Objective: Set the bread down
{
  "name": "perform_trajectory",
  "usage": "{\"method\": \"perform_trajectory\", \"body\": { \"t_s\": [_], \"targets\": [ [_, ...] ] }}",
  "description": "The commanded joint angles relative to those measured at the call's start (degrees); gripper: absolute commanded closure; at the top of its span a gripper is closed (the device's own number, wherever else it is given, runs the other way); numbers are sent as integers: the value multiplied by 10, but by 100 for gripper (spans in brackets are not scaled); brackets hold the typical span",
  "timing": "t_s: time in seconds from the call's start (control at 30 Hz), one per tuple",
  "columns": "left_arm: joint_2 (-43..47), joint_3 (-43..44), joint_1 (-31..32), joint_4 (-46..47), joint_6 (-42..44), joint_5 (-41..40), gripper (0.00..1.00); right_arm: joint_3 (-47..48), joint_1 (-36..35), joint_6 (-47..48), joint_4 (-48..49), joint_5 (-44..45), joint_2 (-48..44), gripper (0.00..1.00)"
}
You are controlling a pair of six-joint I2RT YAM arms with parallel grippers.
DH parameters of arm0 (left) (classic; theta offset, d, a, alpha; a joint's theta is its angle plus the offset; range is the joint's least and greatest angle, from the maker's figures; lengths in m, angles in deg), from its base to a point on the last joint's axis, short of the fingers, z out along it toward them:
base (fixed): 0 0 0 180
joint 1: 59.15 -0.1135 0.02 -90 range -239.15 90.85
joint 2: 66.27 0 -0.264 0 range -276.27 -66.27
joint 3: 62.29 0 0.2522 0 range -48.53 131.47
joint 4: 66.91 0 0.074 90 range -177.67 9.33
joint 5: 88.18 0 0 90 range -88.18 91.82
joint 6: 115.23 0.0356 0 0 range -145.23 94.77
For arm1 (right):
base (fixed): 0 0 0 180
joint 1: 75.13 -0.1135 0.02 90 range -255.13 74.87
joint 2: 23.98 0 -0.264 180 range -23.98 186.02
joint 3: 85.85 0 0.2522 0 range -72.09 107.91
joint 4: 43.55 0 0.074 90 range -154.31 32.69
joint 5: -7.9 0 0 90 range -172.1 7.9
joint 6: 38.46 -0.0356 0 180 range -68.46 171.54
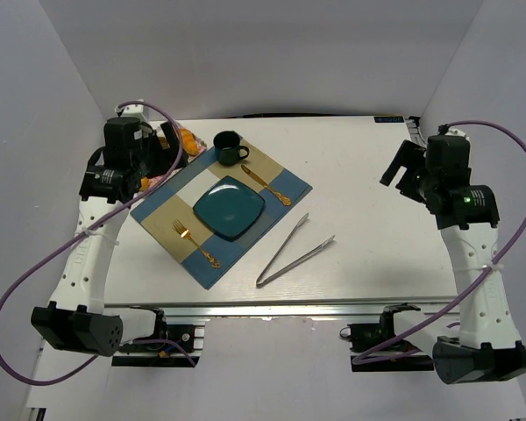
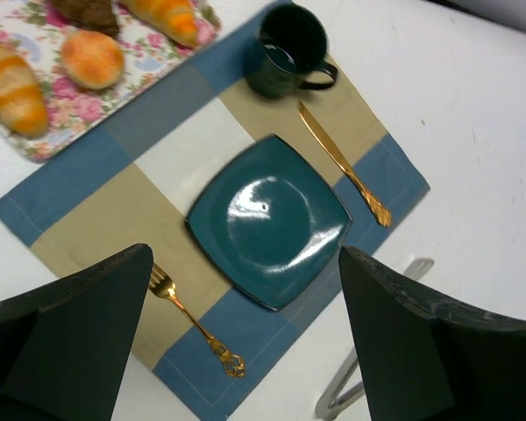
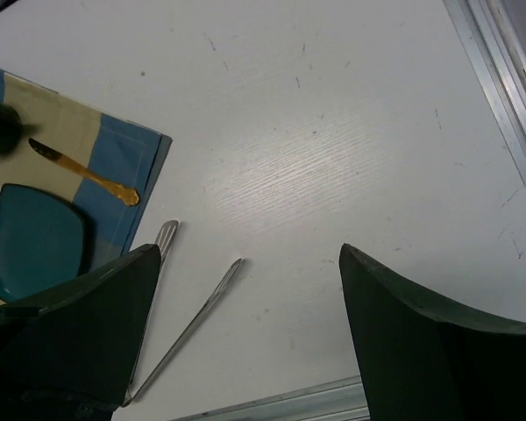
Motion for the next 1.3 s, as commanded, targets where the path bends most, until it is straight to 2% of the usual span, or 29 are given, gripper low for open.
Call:
{"method": "perform_trajectory", "body": {
  "t_s": [0.0,0.13,0.2,0.3,0.33,0.37,0.4,0.43,0.47,0.5,0.53,0.57,0.63,0.77,0.87,1.03,1.27],
  "targets": [
    [25,-23,27,11,28,44,2,3,0,15,53,14,-32,11],
    [6,-26,97,-12,62,32,2,-38,0,48,133,-19,-86,11],
    [-7,-22,133,-16,68,14,2,-44,0,58,143,-45,-99,11],
    [-44,-1,214,-20,72,-50,2,-37,0,58,141,-34,-97,11],
    [-55,4,249,-24,75,-61,6,-34,0,59,137,-26,-95,11],
    [-80,16,264,-26,78,-76,13,-24,1,63,127,-11,-91,11],
    [-92,20,288,-28,83,-81,49,-18,0,65,120,-5,-89,10],
    [-105,24,301,-30,86,-88,68,-12,0,73,115,-2,-88,11],
    [-116,28,310,-31,88,-95,82,-6,0,77,107,-1,-83,11],
    [-138,29,329,-28,94,-93,89,4,1,79,102,-3,-80,11],
    [-150,31,338,-28,99,-91,86,7,0,80,98,-7,-77,11],
    [-163,39,346,-28,104,-86,72,8,0,83,96,-12,-74,11],
    [-206,52,379,-38,123,-82,28,6,0,82,90,-29,-69,11],
    [-269,73,425,-56,146,-103,11,-10,1,80,105,-57,-71,11],
    [-288,58,451,-42,140,-100,2,-18,1,87,111,-60,-74,11],
    [-287,13,480,21,112,-60,2,-42,0,100,109,-73,-82,11],
    [-323,-27,509,62,114,-85,2,-71,0,96,112,-89,-93,11]
  ]
}}
